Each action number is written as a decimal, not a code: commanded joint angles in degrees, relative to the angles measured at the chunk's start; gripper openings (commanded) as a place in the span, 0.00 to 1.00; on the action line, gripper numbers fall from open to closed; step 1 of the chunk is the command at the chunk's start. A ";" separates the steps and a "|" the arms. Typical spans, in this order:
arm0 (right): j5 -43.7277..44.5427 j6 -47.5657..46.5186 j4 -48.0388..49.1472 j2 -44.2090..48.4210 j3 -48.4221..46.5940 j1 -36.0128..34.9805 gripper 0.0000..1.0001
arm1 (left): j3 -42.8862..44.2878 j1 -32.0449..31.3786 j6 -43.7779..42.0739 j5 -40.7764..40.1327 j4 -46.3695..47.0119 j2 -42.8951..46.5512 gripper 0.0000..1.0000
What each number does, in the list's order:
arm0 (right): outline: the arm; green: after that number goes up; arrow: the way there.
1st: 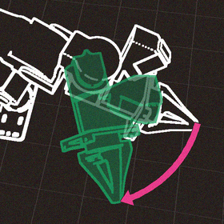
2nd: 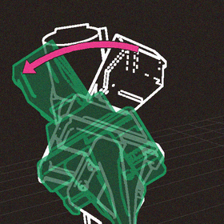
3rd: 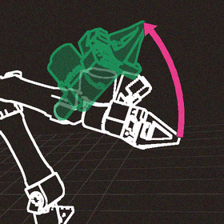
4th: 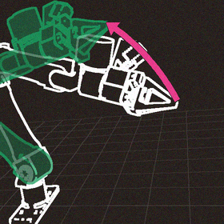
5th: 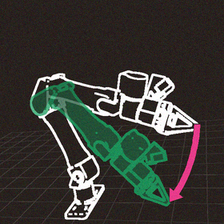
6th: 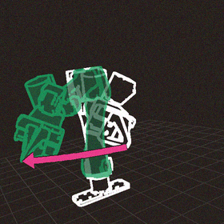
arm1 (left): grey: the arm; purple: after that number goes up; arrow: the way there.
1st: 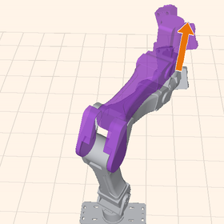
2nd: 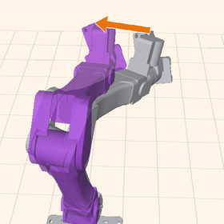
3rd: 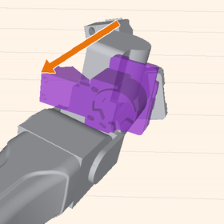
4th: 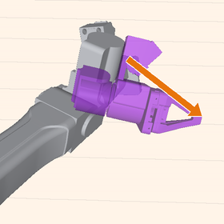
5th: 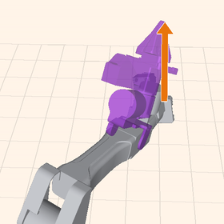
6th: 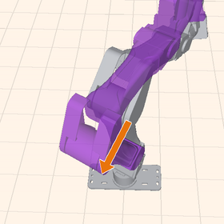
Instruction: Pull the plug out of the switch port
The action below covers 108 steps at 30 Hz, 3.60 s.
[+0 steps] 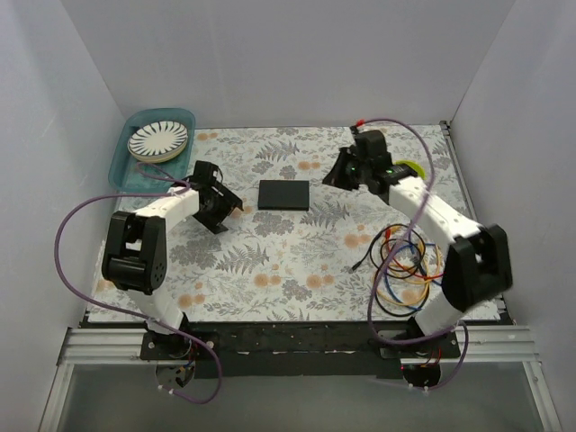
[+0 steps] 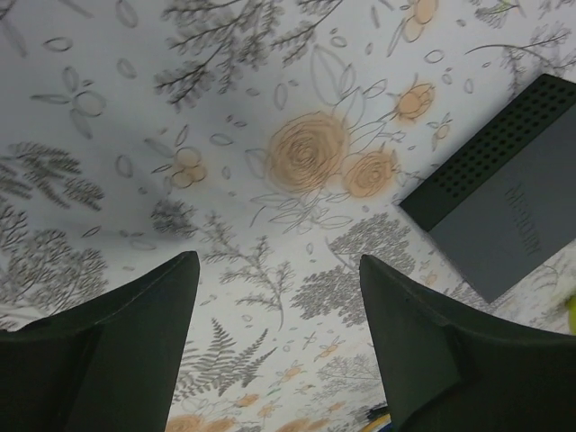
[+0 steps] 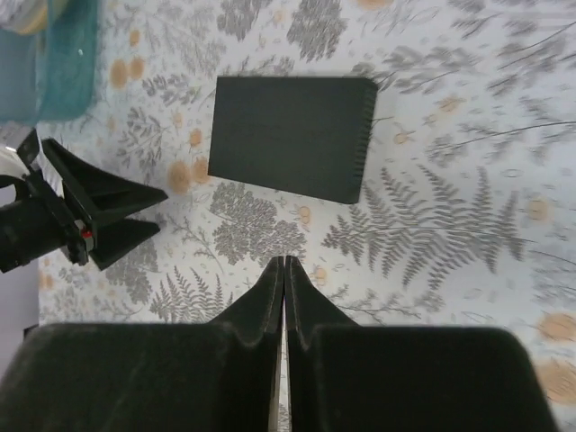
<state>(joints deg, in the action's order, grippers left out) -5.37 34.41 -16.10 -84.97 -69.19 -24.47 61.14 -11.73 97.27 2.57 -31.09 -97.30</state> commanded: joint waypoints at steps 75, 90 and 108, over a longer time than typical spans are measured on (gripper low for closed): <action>0.61 7.16 1.42 -21.20 8.64 -15.61 0.01 | -31.09 -2.42 0.82 19.06 18.70 23.91 0.00; 12.28 2.68 -7.08 -9.45 11.18 -14.47 0.01 | -23.37 -1.46 -2.43 10.01 10.80 26.44 0.44; 39.55 -13.93 -7.72 25.11 15.74 -23.78 0.99 | -2.17 -1.46 -19.05 2.61 1.82 20.22 0.98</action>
<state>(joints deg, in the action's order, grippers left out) 26.15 24.47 -26.68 -62.41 -56.99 -46.15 58.37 -13.21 82.11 6.24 -26.70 -76.97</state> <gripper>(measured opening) 0.984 0.981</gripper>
